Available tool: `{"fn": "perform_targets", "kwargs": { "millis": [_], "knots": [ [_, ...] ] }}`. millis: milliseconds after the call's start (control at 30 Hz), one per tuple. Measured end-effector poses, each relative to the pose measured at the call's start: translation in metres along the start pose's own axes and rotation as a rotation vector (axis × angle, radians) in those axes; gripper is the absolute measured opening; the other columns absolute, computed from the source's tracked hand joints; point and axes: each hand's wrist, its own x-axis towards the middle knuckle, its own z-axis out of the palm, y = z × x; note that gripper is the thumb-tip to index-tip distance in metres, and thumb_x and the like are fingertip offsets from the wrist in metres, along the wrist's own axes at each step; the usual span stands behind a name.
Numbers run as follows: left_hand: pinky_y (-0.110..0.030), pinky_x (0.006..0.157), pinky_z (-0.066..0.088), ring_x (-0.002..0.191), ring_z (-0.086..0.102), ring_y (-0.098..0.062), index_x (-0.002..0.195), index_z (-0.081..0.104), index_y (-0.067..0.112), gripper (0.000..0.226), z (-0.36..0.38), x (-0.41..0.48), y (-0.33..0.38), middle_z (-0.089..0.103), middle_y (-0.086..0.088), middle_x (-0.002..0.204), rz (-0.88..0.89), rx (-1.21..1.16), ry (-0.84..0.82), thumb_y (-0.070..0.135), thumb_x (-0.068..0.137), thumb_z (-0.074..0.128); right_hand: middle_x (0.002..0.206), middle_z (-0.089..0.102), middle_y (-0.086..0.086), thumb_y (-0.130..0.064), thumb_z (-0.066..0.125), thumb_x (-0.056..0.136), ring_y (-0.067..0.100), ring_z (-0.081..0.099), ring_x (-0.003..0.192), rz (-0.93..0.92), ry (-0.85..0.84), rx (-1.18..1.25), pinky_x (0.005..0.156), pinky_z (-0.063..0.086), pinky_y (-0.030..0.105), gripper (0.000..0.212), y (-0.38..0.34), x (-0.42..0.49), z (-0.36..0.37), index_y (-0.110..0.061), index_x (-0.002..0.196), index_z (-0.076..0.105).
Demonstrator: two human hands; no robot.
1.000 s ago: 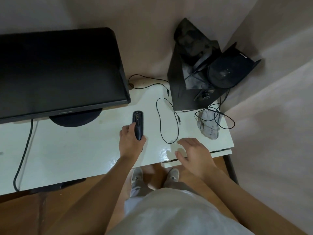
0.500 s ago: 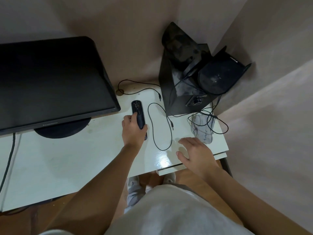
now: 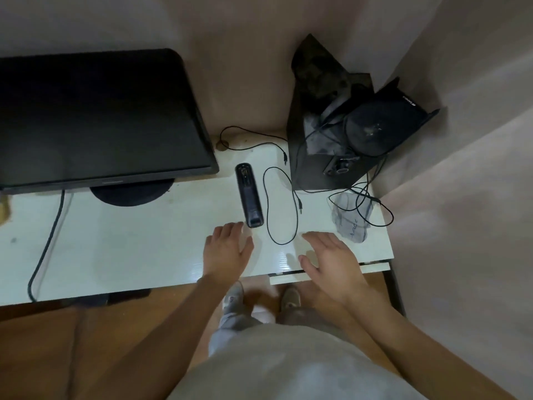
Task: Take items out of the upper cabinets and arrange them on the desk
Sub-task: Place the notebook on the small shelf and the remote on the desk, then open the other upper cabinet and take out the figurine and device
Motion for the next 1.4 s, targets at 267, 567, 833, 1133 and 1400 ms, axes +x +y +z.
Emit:
{"fn": "perform_targets", "kwargs": {
  "millis": [267, 567, 833, 1133, 1400],
  "knots": [
    [-0.041, 0.084, 0.051, 0.104, 0.063, -0.027, 0.121, 0.067, 0.016, 0.047, -0.015, -0.095, -0.002, 0.070, -0.003, 0.114, -0.001, 0.190, -0.004, 0.042, 0.098, 0.035, 0.141, 0.057, 0.000, -0.042, 0.051, 0.096, 0.020, 0.049, 0.129, -0.146, -0.026, 0.021, 0.107, 0.042, 0.036, 0.051, 0.012, -0.038, 0.024, -0.017, 0.141, 0.052],
    [-0.041, 0.087, 0.050, 0.106, 0.064, -0.027, 0.119, 0.068, 0.017, 0.049, -0.028, -0.200, 0.017, 0.069, -0.002, 0.117, -0.265, 0.144, 0.052, 0.047, 0.099, 0.035, 0.134, 0.062, 0.004, -0.037, 0.064, 0.091, 0.026, 0.055, 0.124, -0.432, -0.150, -0.019, 0.102, 0.047, 0.039, 0.050, -0.031, -0.039, 0.042, -0.013, 0.134, 0.059],
    [-0.041, 0.098, 0.046, 0.123, 0.058, -0.025, 0.133, 0.060, 0.020, 0.061, -0.047, -0.271, 0.004, 0.063, -0.001, 0.133, -0.609, 0.103, 0.150, 0.057, 0.100, 0.024, 0.137, 0.057, -0.002, -0.041, 0.052, 0.097, 0.022, 0.047, 0.127, -0.692, -0.201, -0.092, 0.103, 0.042, 0.037, 0.048, -0.141, -0.030, 0.034, -0.016, 0.138, 0.053],
    [-0.038, 0.094, 0.047, 0.115, 0.061, -0.022, 0.126, 0.064, 0.020, 0.051, -0.070, -0.334, -0.039, 0.066, 0.000, 0.126, -0.614, 0.122, 0.234, 0.050, 0.102, 0.031, 0.135, 0.060, 0.001, -0.040, 0.051, 0.098, 0.022, 0.050, 0.126, -0.758, -0.190, -0.150, 0.100, 0.045, 0.037, 0.046, -0.202, -0.066, 0.055, -0.015, 0.136, 0.054],
    [-0.036, 0.096, 0.048, 0.116, 0.062, -0.021, 0.128, 0.064, 0.016, 0.052, -0.074, -0.333, -0.073, 0.067, -0.003, 0.126, -0.283, 0.095, 0.190, 0.048, 0.101, 0.033, 0.135, 0.061, 0.002, -0.038, 0.057, 0.096, 0.021, 0.052, 0.127, -0.502, -0.060, -0.129, 0.104, 0.042, 0.034, 0.048, -0.176, -0.139, 0.070, -0.014, 0.137, 0.058]
  ]
}}
